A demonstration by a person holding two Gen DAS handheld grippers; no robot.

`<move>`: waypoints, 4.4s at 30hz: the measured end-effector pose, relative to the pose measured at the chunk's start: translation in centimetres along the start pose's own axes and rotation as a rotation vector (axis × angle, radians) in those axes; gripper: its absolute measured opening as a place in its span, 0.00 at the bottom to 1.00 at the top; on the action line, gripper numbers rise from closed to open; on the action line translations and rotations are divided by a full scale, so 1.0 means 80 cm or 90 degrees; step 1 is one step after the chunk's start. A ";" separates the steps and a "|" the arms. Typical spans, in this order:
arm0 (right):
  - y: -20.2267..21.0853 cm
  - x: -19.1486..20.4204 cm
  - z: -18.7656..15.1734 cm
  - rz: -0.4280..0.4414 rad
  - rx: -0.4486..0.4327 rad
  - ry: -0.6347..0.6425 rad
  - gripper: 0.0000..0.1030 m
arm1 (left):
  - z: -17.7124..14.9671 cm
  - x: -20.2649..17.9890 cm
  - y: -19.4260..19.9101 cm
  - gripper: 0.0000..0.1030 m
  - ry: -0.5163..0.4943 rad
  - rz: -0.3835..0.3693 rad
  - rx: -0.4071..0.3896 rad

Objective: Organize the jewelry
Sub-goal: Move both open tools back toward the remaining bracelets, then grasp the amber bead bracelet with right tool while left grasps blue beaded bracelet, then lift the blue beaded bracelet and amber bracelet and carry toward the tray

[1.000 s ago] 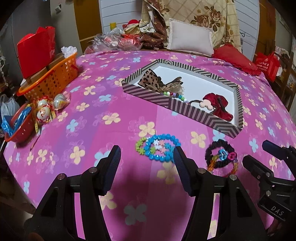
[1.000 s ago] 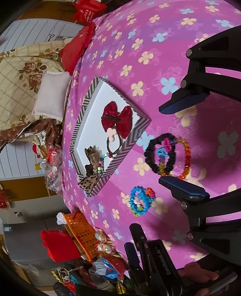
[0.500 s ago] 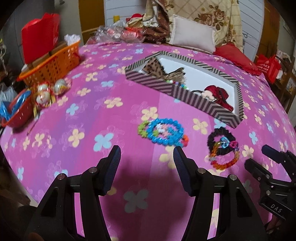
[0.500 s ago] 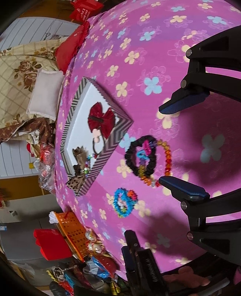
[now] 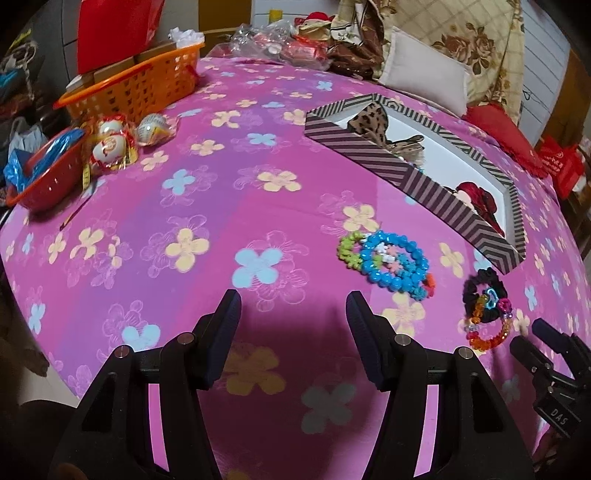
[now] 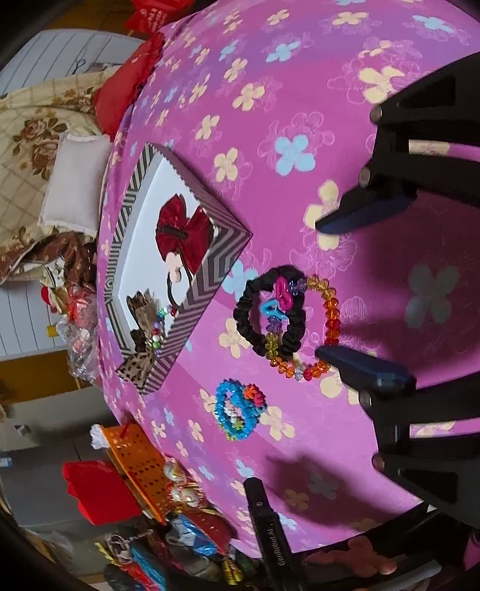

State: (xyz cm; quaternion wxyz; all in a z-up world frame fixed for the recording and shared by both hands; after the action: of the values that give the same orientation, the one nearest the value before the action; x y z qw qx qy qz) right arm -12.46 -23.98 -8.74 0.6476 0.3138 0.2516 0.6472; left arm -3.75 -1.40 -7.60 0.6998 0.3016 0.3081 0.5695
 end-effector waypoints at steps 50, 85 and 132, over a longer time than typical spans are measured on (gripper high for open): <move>0.072 -0.032 0.018 0.072 -0.093 -0.069 0.08 | 0.039 -0.028 -0.039 0.49 0.057 -0.111 0.075; 0.039 -0.022 0.025 0.132 -0.072 -0.089 0.08 | 0.066 -0.045 -0.046 0.13 0.058 -0.189 0.111; 0.034 -0.015 0.021 0.132 -0.053 -0.079 0.08 | 0.034 -0.048 -0.059 0.15 0.026 -0.145 0.166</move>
State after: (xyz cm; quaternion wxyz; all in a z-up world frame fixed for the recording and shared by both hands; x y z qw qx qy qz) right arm -13.12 -25.41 -5.73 0.6037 0.3505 0.1504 0.7001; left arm 0.63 -6.19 -9.22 0.7084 0.3417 0.4257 0.4474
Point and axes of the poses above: each gripper's, at about its wrist camera, not at the fingertips, and y roughly against the way its jaws point, x to its left, z to its top, the point moved 3 cm from there along -y, roughly the way its jaws point, and after that the axes turned 4 degrees about -x, right-handed, at the moved point
